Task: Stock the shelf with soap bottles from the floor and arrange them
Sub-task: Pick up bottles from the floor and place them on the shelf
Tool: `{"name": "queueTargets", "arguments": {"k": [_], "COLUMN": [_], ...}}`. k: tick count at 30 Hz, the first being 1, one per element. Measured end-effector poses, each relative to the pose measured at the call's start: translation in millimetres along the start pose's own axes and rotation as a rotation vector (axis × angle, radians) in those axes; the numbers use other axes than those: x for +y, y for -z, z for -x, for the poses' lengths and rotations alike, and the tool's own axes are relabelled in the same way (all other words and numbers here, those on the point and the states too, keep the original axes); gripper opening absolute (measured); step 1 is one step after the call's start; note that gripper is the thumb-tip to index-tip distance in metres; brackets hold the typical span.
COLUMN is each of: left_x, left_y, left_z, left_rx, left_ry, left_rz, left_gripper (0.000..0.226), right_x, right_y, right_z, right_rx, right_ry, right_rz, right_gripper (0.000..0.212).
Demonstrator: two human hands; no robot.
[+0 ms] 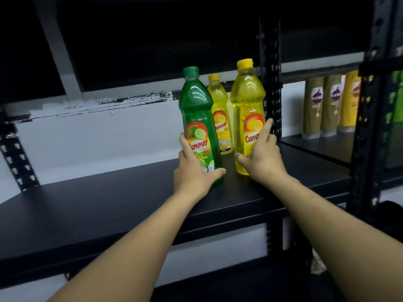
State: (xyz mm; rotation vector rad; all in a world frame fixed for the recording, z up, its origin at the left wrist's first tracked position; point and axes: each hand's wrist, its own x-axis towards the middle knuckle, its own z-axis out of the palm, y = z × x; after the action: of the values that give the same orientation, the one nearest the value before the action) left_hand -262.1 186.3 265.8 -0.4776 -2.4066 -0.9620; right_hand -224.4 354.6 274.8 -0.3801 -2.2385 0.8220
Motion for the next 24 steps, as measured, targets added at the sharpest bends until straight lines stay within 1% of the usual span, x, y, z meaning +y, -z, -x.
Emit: {"name": "queueTargets", "arguments": {"k": [4,10,18,24], "left_x": [11,26,36,35], "left_y": [-19,-53,-88,-107], "left_z": [-8,-29,-65,-83], "left_rx": [-0.006,0.016,0.019,0.055], "left_ry": [-0.021,-0.029,-0.018,-0.001], "left_rz": [-0.001,-0.022,-0.047,-0.104], "left_gripper": [0.132,0.132,0.135,0.136], "right_x": [21,39,45,51], "right_y": [9,1,-14,-23], "right_z": [-20,-52,-83,-100], "right_rx": [-0.01,-0.04,-0.073,-0.098], "right_ry": [-0.016,-0.056,-0.095,-0.113], "right_rz": [0.0,-0.018,-0.017,0.005], "right_gripper": [0.121,0.117,0.118,0.121]}}
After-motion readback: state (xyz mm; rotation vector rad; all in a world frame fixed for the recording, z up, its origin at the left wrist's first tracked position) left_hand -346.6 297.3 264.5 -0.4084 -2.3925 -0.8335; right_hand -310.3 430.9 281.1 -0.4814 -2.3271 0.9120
